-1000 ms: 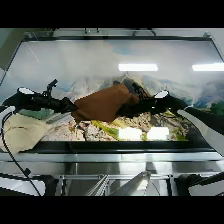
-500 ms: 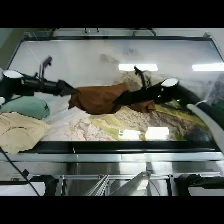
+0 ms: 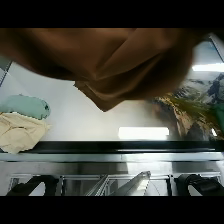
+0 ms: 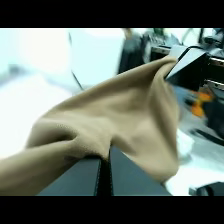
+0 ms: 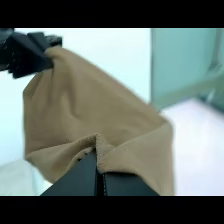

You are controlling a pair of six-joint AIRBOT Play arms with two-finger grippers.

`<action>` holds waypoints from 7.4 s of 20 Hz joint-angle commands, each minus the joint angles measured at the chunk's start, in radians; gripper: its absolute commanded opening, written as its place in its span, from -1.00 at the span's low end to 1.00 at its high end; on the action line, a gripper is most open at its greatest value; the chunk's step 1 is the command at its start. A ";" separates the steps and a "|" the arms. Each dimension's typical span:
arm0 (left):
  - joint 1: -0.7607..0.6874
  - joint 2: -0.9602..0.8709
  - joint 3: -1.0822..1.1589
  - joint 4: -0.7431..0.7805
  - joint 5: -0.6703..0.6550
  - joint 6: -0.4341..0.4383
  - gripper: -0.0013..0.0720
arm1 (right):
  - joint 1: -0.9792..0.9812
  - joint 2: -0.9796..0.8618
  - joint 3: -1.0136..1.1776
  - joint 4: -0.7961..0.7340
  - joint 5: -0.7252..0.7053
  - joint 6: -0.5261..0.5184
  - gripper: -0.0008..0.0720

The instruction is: Fold the shirts.

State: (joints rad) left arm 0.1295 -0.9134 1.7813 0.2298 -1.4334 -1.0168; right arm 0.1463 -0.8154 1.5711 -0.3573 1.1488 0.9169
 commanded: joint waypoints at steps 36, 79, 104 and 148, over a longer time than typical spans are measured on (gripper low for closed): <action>-0.218 -0.822 -0.608 0.513 0.043 -0.088 0.93 | -0.131 -0.656 -0.942 -0.189 -0.006 0.000 0.07; -0.302 -0.180 0.038 0.267 0.072 -0.274 -0.89 | -0.250 -0.357 0.441 -0.095 0.165 0.154 -0.93; 0.095 -0.913 -0.235 0.610 -0.176 -0.187 0.96 | 0.097 -0.969 -0.107 -0.265 0.314 0.110 0.24; 0.286 -0.327 -0.368 0.315 0.001 -0.011 -0.92 | -0.383 -0.442 -0.088 -0.449 -0.269 0.032 -0.93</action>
State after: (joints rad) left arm 0.4088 -1.2922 1.4124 0.6312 -1.4525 -1.0664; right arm -0.2310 -1.2907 1.4818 -0.8383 0.9028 0.9752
